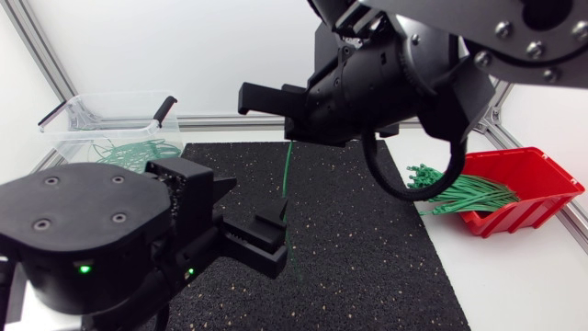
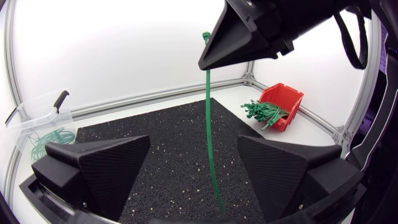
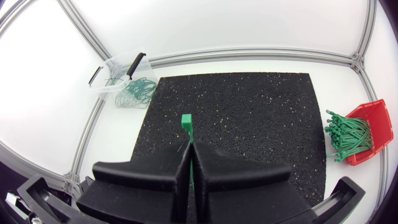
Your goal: Take a green cable tie from the red box, thread the tail through the head to close it, then place it in the transparent bin on the left.
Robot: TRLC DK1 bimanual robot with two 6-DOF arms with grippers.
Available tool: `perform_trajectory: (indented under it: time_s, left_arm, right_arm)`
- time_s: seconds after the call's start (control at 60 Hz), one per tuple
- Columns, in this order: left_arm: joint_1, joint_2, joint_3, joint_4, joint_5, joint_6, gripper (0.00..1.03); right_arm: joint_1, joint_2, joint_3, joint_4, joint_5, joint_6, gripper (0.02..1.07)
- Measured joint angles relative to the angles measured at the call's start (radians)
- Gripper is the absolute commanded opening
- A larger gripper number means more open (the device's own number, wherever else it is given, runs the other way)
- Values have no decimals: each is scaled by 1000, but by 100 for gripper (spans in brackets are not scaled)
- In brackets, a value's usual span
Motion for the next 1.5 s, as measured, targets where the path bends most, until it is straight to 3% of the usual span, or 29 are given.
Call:
perform_trajectory:
  time_s: [0.333, 0.717, 0.883, 0.983, 1.117, 1.35, 1.5]
  left_arm:
    - [-18, 22, -5, 159, -13, 56, 98]
    - [-22, 117, -26, 250, -9, 87, 91]
    - [-10, 170, -33, 327, -8, 98, 78]
    - [15, 195, -33, 373, -9, 113, 76]
    - [32, 225, -37, 407, -9, 122, 60]
    - [54, 247, -58, 509, -10, 159, 43]
    - [54, 255, -66, 553, -10, 183, 38]
  right_arm:
    - [16, 26, 0, -3, 58, 19, 8]
    - [21, 28, 0, -8, 69, 41, 8]
    - [26, 28, 0, -8, 73, 45, 8]
    - [32, 28, -2, -7, 73, 45, 8]
    - [37, 28, -3, -7, 77, 49, 8]
    - [46, 28, -16, -7, 119, 59, 8]
    - [47, 28, -24, -7, 119, 60, 8]
